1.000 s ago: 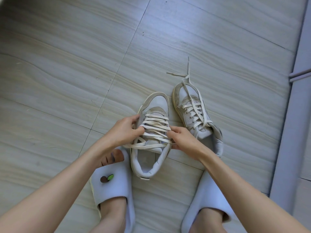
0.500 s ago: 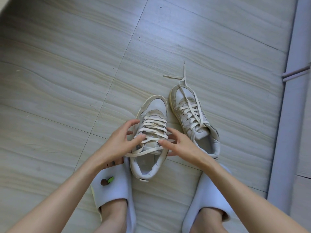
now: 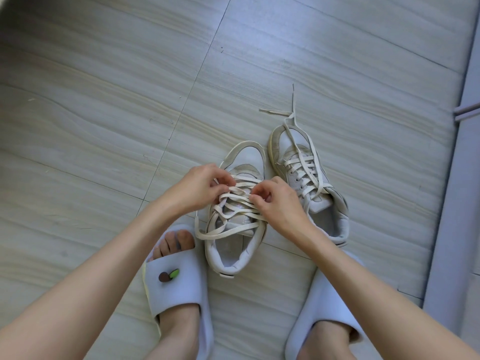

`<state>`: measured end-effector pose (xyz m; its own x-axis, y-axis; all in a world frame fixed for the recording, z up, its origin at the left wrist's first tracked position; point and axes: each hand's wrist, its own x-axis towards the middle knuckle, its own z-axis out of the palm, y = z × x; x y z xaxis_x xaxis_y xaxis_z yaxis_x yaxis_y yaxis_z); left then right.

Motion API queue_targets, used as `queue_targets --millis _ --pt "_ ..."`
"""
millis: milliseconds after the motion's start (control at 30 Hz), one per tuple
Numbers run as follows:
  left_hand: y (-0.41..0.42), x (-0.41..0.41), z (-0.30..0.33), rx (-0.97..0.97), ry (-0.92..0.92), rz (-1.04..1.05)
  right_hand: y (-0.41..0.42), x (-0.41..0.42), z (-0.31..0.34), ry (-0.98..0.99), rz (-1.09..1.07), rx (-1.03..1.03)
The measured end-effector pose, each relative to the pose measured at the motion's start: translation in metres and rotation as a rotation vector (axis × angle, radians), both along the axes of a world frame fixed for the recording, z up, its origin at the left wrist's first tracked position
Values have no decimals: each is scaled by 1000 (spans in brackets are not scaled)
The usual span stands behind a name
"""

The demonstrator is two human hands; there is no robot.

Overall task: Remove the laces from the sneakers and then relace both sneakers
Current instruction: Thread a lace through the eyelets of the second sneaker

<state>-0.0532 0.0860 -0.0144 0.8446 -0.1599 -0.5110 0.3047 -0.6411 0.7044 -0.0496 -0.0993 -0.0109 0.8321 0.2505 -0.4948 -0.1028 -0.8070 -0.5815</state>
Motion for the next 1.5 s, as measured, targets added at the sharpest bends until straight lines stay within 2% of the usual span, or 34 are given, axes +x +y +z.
queue_targets --millis 100,267,500,700,833,933,1000,1100,1200,1333,1400,1500 --pt "3 2 4 -59 56 -20 -1 -3 0 15 -20 41" --pt "3 0 1 -32 0 -45 -9 -13 3 40 -39 101" --pt "-16 -13 -7 47 -185 136 -6 -12 2 47 -40 90" --pt "-21 -21 -14 106 -316 158 -5 -10 6 78 -111 113" --pt "-12 -24 -13 19 -329 115 -10 -11 9 157 -222 231" --pt "-5 -26 -9 -34 -324 77 -14 -10 11 284 -393 402" --pt "-6 -26 -7 -46 -297 95 -15 -9 12 321 -452 461" --pt "-8 -22 -7 -80 -134 231 -15 -10 10 243 -402 388" --pt "-7 -13 -7 -300 158 451 -15 -13 9 168 -376 328" --pt "-6 -5 -6 -475 387 532 -11 -12 8 140 -423 322" --pt "-7 -4 -6 -524 411 554 -7 -8 7 86 -323 266" --pt "-5 -6 -7 -591 416 612 -1 0 5 -14 -53 98"
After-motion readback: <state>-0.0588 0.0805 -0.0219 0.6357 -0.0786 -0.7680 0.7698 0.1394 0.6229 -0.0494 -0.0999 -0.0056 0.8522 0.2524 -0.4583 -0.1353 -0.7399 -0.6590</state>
